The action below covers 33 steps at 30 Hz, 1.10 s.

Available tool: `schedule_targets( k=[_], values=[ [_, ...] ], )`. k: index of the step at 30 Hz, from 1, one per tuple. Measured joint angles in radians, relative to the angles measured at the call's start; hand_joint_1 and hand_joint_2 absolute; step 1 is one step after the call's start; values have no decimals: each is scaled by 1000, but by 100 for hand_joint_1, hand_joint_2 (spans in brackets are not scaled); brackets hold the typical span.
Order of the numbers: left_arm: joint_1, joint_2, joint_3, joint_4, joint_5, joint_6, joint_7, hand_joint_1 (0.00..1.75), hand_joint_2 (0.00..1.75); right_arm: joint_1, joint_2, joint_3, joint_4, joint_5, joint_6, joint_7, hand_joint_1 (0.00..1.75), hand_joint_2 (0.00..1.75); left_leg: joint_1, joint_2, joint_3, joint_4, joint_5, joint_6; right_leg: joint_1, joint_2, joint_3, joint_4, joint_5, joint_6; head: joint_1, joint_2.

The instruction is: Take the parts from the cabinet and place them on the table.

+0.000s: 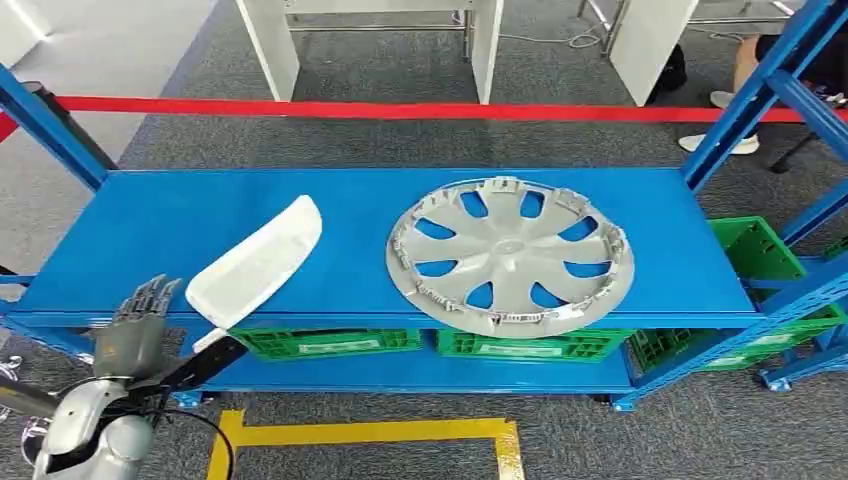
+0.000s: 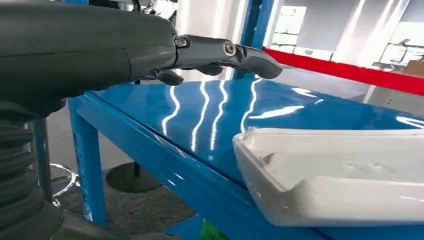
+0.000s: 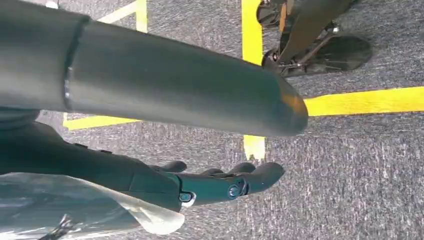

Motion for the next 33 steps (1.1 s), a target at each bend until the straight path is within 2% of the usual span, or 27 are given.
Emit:
schedule_targets(
  k=[11, 18, 33],
  values=[
    [-55, 0, 10, 94, -52, 2, 0, 0, 175, -4, -4, -1, 0, 4, 0, -2, 0, 0, 0, 0, 0, 0, 0, 0, 0, 0, 0, 0, 0, 0, 0, 0],
    [-100, 0, -31, 167, -101, 15, 9, 0, 175, -9, -11, -1, 1, 12, 0, -6, 0, 0, 0, 0, 0, 0, 0, 0, 0, 0, 0, 0, 0, 0, 0, 0],
    [-141, 1, -74, 221, -113, 15, 16, 0, 175, -11, -18, -14, 4, 16, 0, -6, 0, 0, 0, 0, 0, 0, 0, 0, 0, 0, 0, 0, 0, 0, 0, 0]
  ],
)
